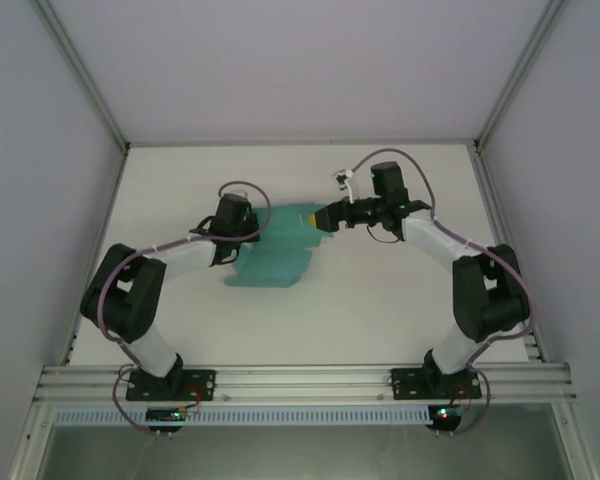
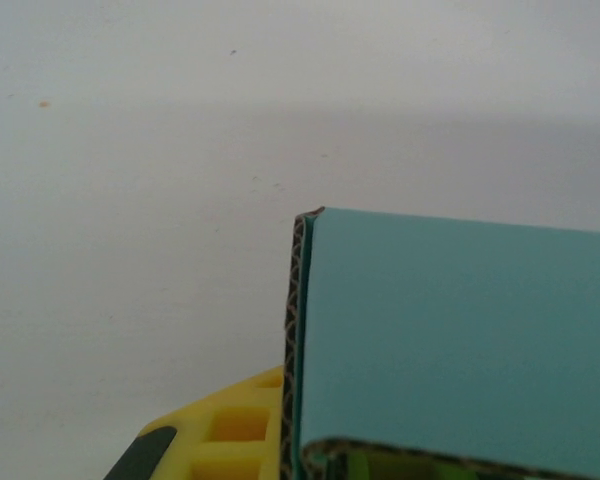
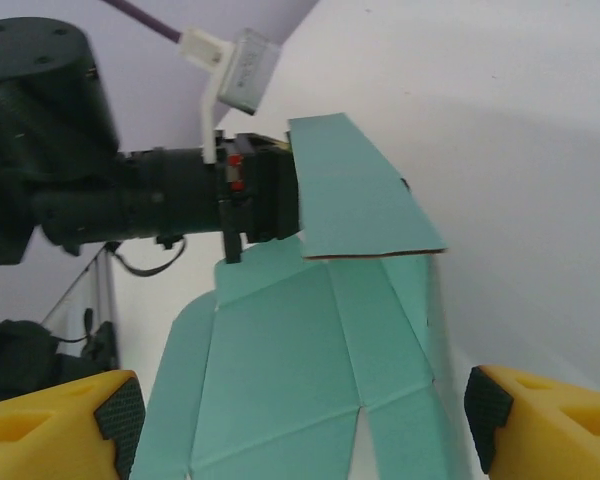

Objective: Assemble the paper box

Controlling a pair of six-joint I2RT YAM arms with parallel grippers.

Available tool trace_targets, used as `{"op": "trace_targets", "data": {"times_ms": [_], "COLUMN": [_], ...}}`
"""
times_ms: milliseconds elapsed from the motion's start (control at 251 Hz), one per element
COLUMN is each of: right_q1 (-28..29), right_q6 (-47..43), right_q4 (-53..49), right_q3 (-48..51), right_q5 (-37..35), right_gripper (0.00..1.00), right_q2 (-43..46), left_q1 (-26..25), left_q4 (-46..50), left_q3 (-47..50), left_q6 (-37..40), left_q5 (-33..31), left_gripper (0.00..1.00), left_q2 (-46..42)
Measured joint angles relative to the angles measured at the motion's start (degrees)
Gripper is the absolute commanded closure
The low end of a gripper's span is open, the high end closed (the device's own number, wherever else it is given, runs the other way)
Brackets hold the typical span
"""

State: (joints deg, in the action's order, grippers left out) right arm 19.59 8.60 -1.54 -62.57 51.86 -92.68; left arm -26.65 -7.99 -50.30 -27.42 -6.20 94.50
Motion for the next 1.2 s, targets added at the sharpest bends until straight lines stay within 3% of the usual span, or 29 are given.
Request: {"op": "trace_targets", "data": {"times_ms": [52, 156, 295, 363, 523, 635, 698, 806, 870, 1018, 1197], "right_q1": [0.0, 0.0, 0.0, 0.0, 0.2, 0.5, 0.7, 1.0, 1.2, 1.2, 1.0], "right_q6": [-0.1, -1.1, -2.3, -2.5, -3.1, -3.1, -3.2, -4.5, -5.2, -5.7, -1.4], "right_q4": [-0.2, -0.4, -0.5, -0.2, 0.8, 1.1, 0.4, -2.7, -4.9, -7.4, -5.2], "right_q3": [0.1, 0.1, 0.0, 0.0, 0.1, 0.1, 0.1, 0.1, 0.1, 0.9, 2.8], "right_q5": [0.7, 1.2, 1.9, 2.7, 5.4, 7.5, 7.5, 4.9, 1.8, -6.9, -18.7], "right_gripper": [0.15, 0.29, 0.66, 0.78, 0.89, 0.9, 0.84, 0.47, 0.36, 0.01, 0.01], "right_q2": [0.9, 1.6, 1.6, 1.6, 1.9, 2.4, 3.1, 4.9, 6.3, 10.7, 16.1], "left_q1": [0.1, 0.2, 0.3, 0.3, 1.0, 1.3, 1.6, 1.6, 1.6, 1.6, 1.6], "left_q4": [-1.3, -4.4, -8.8, -9.8, -12.0, -15.0, -16.8, -18.2, -18.1, -17.0, -15.1], "left_q3": [0.0, 0.1, 1.2, 1.7, 2.2, 2.6, 2.8, 2.8, 2.8, 2.8, 2.8], "left_q6": [0.4, 0.9, 1.5, 1.5, 1.5, 1.5, 1.4, 1.4, 1.4, 1.4, 1.4], "left_q5": [1.7, 5.4, 10.2, 11.8, 14.1, 16.7, 18.5, 19.3, 19.0, 16.0, 12.9], "left_gripper": [1.0, 1.0, 0.99, 0.99, 0.99, 0.98, 0.98, 0.98, 0.98, 0.98, 0.98], "left_q2": [-0.4, -1.1, -1.6, -1.7, -1.6, -1.2, -0.7, -0.2, -0.2, -0.2, -0.2]}}
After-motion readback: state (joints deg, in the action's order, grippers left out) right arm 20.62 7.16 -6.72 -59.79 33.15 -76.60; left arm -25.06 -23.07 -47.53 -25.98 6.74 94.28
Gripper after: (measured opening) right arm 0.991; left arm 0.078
